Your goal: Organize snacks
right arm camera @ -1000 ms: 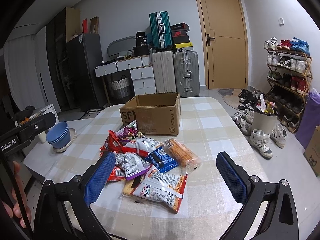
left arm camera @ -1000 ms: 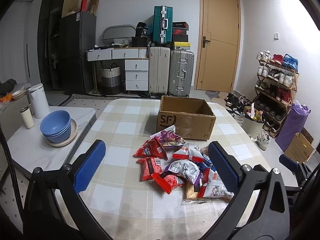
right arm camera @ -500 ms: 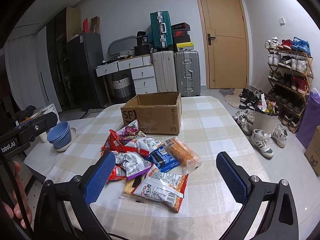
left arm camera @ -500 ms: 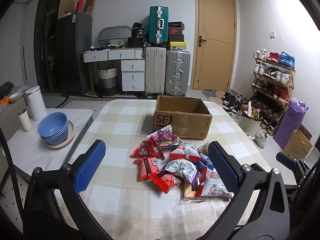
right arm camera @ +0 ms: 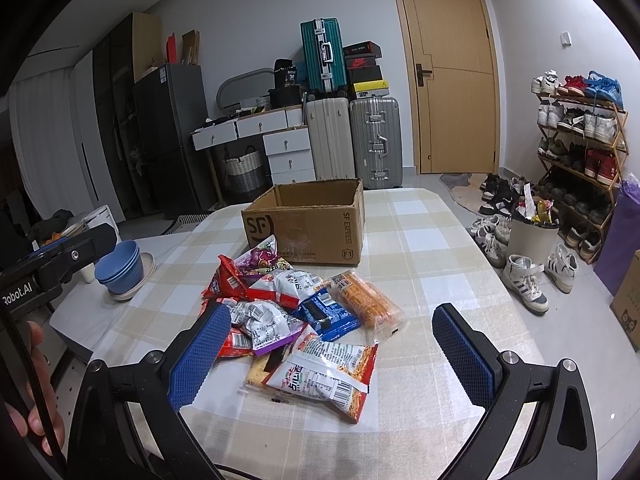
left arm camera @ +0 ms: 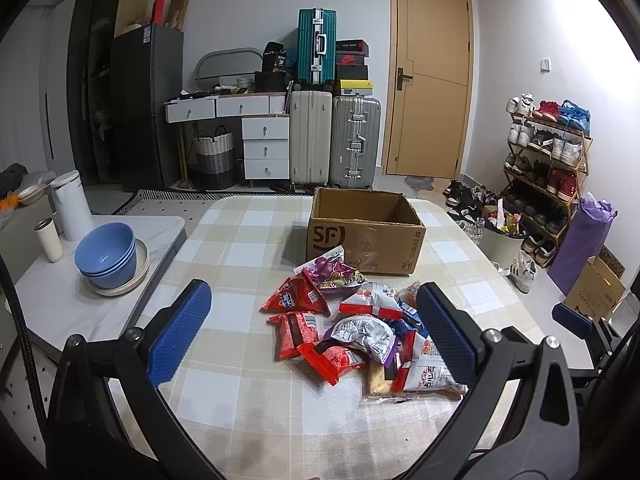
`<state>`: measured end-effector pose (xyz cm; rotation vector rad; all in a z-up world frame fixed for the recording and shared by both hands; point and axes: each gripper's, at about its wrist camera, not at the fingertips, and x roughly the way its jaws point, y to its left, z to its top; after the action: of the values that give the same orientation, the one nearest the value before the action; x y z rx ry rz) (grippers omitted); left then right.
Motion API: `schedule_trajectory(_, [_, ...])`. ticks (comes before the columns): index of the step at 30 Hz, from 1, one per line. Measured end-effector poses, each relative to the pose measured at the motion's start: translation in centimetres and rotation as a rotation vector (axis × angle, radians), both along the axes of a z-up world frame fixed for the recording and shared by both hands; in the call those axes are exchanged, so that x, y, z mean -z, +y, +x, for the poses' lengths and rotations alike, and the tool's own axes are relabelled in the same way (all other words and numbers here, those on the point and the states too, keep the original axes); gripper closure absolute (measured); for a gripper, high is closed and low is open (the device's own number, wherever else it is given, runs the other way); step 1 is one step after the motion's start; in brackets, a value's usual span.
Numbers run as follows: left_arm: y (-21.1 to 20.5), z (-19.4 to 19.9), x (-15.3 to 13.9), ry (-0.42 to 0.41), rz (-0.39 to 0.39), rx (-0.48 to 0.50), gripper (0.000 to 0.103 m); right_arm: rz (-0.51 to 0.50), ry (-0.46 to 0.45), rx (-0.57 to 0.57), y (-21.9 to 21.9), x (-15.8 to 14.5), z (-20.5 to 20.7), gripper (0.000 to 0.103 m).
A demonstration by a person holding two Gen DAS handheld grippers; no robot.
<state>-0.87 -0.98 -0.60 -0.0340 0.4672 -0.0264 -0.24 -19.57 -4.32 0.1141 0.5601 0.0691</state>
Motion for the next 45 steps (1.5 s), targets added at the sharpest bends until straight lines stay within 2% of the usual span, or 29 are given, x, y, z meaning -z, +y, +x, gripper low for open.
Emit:
schedule_trajectory(14, [0.0,-0.2,1.1,0.023,0.0,0.005,0.001,0.007,0.024,-0.003,-0.3,0.5,0.3,0.0])
schedule_trajectory(26, [0.6,2.5,2.5,0.085,-0.006,-0.006,0.001,0.011,0.056,0.019,-1.0,1.1,1.0,0.0])
schedule_trajectory(29, [1.5,3.3,2.9,0.096,-0.044,0.007,0.001,0.01,0.068,0.018,-1.4,1.5,1.4,0.0])
schedule_trajectory(31, [2.2,3.9,3.5,0.103,-0.063,0.019,0.001,0.019,0.11,-0.007,-1.6,2.3,2.2,0.0])
schedule_trajectory(35, [3.3,5.5,5.2,0.157,-0.07,-0.004,0.001,0.051,0.27,-0.071,-1.6,5.8,4.5,0.0])
schedule_trajectory(41, [4.6,9.7,10.6,0.326,-0.098,-0.016,0.001,0.122,0.373,-0.108,-1.7,9.8,7.4,0.0])
schedule_trajectory(45, [5.1,11.8,13.7,0.397,-0.135,-0.008,0.001,0.221,0.441,-0.121,-2.4,11.6,9.7,0.011])
